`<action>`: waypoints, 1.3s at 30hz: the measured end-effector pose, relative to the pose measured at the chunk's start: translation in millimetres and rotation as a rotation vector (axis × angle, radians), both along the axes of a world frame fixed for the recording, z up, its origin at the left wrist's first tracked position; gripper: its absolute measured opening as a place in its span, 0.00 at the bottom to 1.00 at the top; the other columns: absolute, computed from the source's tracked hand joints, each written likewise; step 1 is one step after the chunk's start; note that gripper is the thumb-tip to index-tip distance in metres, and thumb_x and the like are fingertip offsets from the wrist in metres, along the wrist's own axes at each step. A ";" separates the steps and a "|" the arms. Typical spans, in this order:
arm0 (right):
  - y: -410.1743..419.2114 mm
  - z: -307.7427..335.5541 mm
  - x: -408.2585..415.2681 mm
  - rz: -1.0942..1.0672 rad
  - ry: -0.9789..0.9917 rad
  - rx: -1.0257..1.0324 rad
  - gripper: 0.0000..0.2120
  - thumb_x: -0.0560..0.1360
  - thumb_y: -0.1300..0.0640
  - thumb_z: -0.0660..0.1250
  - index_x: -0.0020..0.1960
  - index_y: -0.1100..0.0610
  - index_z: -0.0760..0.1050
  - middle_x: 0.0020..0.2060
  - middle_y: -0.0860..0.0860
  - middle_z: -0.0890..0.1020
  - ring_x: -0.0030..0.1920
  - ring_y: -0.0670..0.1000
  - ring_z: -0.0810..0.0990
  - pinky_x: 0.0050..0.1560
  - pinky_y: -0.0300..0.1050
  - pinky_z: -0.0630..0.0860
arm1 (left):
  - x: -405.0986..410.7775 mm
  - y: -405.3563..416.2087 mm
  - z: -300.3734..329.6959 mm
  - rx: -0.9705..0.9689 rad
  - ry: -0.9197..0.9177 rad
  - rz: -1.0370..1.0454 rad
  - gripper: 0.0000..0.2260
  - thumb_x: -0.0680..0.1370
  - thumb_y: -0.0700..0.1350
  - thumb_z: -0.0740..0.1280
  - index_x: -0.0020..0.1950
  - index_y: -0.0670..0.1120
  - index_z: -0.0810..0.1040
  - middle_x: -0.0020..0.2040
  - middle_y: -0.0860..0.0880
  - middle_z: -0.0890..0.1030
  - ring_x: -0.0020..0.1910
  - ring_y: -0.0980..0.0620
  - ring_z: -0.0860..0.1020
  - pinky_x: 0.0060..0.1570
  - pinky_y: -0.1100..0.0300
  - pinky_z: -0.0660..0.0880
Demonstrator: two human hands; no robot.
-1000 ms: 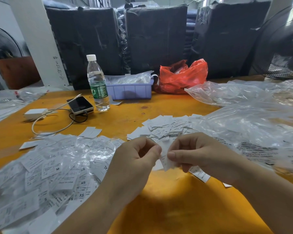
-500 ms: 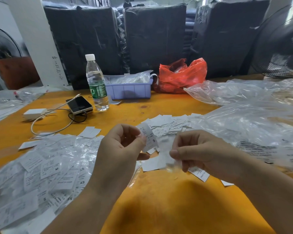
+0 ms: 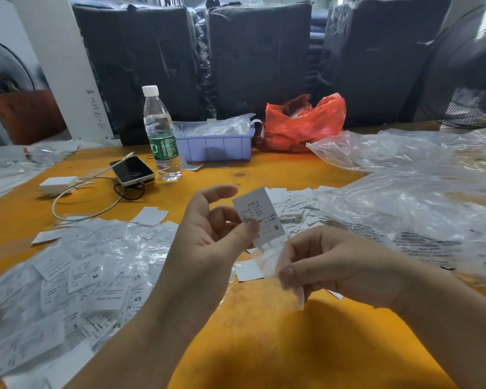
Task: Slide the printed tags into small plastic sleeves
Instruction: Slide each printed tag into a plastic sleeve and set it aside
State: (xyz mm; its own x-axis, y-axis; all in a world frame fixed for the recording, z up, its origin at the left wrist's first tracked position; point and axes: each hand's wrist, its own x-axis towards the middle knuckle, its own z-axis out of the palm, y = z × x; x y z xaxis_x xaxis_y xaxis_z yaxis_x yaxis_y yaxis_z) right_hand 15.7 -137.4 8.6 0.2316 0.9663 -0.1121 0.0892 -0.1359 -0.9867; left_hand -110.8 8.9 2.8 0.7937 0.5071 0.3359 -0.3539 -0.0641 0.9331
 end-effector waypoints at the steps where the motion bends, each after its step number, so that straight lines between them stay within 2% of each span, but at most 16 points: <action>1: 0.2 -0.2 0.0 0.005 0.003 -0.001 0.06 0.69 0.61 0.72 0.40 0.64 0.78 0.32 0.53 0.80 0.34 0.51 0.76 0.41 0.45 0.75 | 0.1 -0.8 0.5 -0.023 0.001 -0.032 0.19 0.68 0.44 0.71 0.58 0.54 0.74 0.43 0.46 0.84 0.48 0.49 0.84 0.47 0.60 0.80; 5: -0.1 -0.3 0.2 0.017 0.013 0.005 0.05 0.69 0.61 0.72 0.39 0.62 0.79 0.32 0.53 0.80 0.34 0.51 0.76 0.40 0.43 0.75 | -0.1 -3.0 1.7 -0.104 0.008 -0.108 0.19 0.67 0.43 0.73 0.58 0.50 0.76 0.45 0.46 0.85 0.50 0.46 0.84 0.49 0.58 0.80; 10: -0.5 -0.2 2.0 0.040 0.036 0.027 0.03 0.69 0.61 0.71 0.39 0.61 0.79 0.32 0.53 0.79 0.34 0.50 0.76 0.39 0.43 0.75 | 0.6 -3.7 4.5 -0.238 -0.032 -0.150 0.19 0.66 0.40 0.70 0.57 0.47 0.76 0.41 0.46 0.84 0.46 0.48 0.84 0.47 0.57 0.81; 13: -1.1 -0.1 2.4 0.056 0.046 0.041 0.03 0.70 0.62 0.70 0.37 0.60 0.79 0.32 0.53 0.79 0.34 0.50 0.75 0.39 0.42 0.74 | 0.5 -2.6 5.2 -0.254 -0.034 -0.159 0.18 0.66 0.39 0.69 0.56 0.46 0.77 0.40 0.47 0.84 0.45 0.49 0.84 0.45 0.59 0.81; 16: -1.6 -0.1 2.8 0.065 0.056 0.047 0.03 0.70 0.62 0.70 0.37 0.60 0.79 0.32 0.52 0.79 0.34 0.50 0.75 0.38 0.41 0.74 | 0.3 -1.5 3.5 -0.243 -0.015 -0.161 0.14 0.65 0.39 0.70 0.50 0.48 0.82 0.42 0.46 0.85 0.46 0.48 0.84 0.45 0.60 0.81; 19: -2.3 0.1 3.4 0.067 0.067 0.052 0.03 0.70 0.62 0.69 0.38 0.60 0.79 0.33 0.53 0.79 0.35 0.50 0.75 0.39 0.40 0.74 | -0.1 -0.1 2.8 -0.201 0.012 -0.180 0.10 0.66 0.41 0.70 0.43 0.51 0.85 0.44 0.46 0.85 0.47 0.48 0.84 0.45 0.60 0.81; 24: -3.8 2.3 4.5 0.091 0.067 0.073 0.03 0.71 0.62 0.69 0.38 0.60 0.78 0.31 0.51 0.80 0.34 0.48 0.75 0.37 0.37 0.73 | -0.3 3.8 1.7 -0.143 0.060 -0.198 0.06 0.70 0.40 0.74 0.43 0.51 0.85 0.48 0.44 0.85 0.51 0.45 0.84 0.47 0.58 0.81; 30: -4.5 2.9 6.6 0.098 0.076 0.080 0.03 0.72 0.63 0.68 0.39 0.61 0.78 0.32 0.50 0.80 0.33 0.47 0.76 0.37 0.37 0.73 | -0.7 7.9 1.1 -0.057 0.108 -0.199 0.07 0.69 0.41 0.69 0.43 0.50 0.85 0.47 0.44 0.85 0.49 0.45 0.84 0.47 0.55 0.82; 35: -5.4 3.4 7.4 0.080 0.069 0.076 0.03 0.71 0.62 0.69 0.39 0.61 0.78 0.34 0.53 0.79 0.33 0.48 0.77 0.38 0.39 0.75 | -0.7 6.8 -0.1 0.111 0.173 -0.134 0.07 0.70 0.42 0.68 0.45 0.49 0.83 0.48 0.46 0.85 0.51 0.44 0.82 0.54 0.47 0.80; 37: -5.1 3.2 7.3 0.055 0.061 0.081 0.03 0.71 0.62 0.69 0.39 0.62 0.78 0.33 0.53 0.79 0.33 0.48 0.76 0.38 0.39 0.75 | -1.3 6.9 -0.3 0.142 0.178 -0.103 0.06 0.70 0.42 0.69 0.45 0.50 0.82 0.47 0.48 0.85 0.50 0.48 0.83 0.52 0.50 0.81; 39: -4.3 2.6 7.6 0.007 0.032 0.087 0.04 0.70 0.62 0.69 0.40 0.63 0.77 0.32 0.52 0.80 0.32 0.49 0.76 0.37 0.39 0.75 | -1.7 7.4 -0.5 0.168 0.177 -0.084 0.06 0.73 0.40 0.71 0.44 0.51 0.82 0.45 0.50 0.86 0.48 0.53 0.83 0.47 0.57 0.81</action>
